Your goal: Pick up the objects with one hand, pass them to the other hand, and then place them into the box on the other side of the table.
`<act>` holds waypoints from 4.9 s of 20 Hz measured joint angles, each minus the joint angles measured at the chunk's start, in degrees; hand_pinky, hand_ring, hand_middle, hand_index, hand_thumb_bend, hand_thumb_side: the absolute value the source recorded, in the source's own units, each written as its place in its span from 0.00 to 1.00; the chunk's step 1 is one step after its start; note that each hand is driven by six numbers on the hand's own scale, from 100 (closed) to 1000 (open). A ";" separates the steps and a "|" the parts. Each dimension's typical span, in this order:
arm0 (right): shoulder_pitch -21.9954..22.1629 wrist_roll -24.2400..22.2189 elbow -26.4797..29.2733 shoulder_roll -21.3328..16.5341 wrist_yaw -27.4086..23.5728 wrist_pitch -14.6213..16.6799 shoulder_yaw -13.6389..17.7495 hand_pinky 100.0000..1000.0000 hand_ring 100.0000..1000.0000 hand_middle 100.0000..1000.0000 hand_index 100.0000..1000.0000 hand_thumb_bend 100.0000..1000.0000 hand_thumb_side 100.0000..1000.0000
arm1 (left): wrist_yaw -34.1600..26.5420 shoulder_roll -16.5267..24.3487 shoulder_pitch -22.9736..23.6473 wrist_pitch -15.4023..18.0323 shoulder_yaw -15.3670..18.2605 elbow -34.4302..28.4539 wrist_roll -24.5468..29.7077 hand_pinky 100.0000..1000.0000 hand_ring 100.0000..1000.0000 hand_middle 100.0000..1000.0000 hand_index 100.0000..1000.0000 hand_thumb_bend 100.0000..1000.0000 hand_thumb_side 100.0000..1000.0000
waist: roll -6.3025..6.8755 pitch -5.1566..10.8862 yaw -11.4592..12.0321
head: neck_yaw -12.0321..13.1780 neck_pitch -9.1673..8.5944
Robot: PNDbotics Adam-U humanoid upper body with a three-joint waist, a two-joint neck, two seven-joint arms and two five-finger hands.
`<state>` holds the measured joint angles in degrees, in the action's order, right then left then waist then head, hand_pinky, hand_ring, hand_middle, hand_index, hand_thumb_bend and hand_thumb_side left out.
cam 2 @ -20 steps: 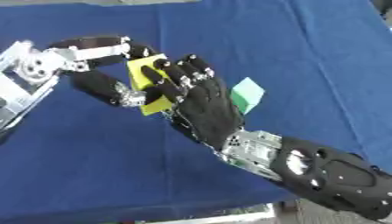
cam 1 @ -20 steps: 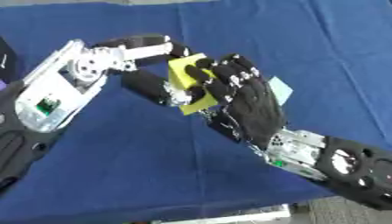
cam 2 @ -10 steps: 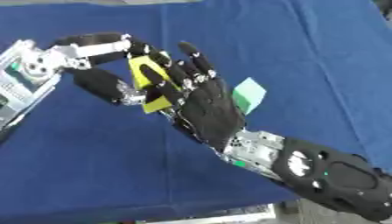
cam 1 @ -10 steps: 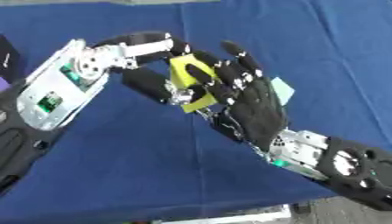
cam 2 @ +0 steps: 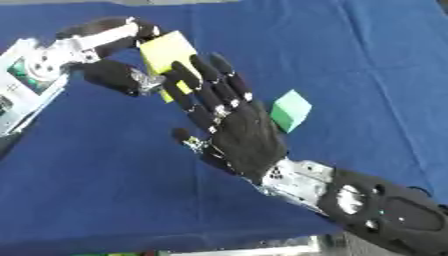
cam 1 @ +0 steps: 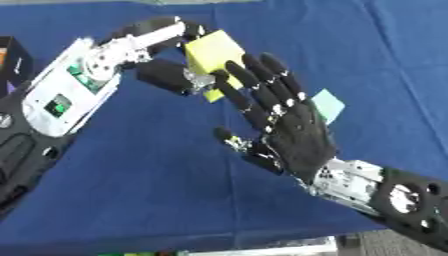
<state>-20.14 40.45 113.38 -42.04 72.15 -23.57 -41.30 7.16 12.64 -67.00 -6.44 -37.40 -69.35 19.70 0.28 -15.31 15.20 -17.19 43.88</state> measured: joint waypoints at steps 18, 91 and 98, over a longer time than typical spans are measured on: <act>2.76 -2.56 0.02 -0.06 3.09 -2.56 -0.43 0.86 0.85 0.84 0.87 0.45 0.06 | -1.89 8.42 -1.02 0.45 13.61 7.03 -11.56 0.81 0.99 0.00 0.18 0.00 0.30 | -0.22 -0.08 0.75 | 5.80 -0.23; 11.59 -7.28 0.02 0.01 9.72 -7.28 -0.47 0.90 0.80 0.76 0.78 0.41 0.05 | 18.89 27.83 12.62 2.46 21.61 13.16 -14.50 1.00 1.00 0.71 0.90 0.53 0.00 | -3.19 -1.04 -0.95 | 22.47 -9.75; 12.13 -6.84 0.02 0.02 9.33 -6.84 -0.69 0.90 0.81 0.76 0.78 0.40 0.05 | 25.11 28.28 12.61 -3.54 21.81 15.75 -12.50 1.00 1.00 0.71 0.90 0.52 0.00 | -3.11 -1.04 -1.42 | 22.44 -9.75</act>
<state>-8.02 33.61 113.40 -42.02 81.48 -30.42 -41.98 32.26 40.93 -54.39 -9.98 -15.59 -53.60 7.20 -2.84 -16.35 13.78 5.25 34.13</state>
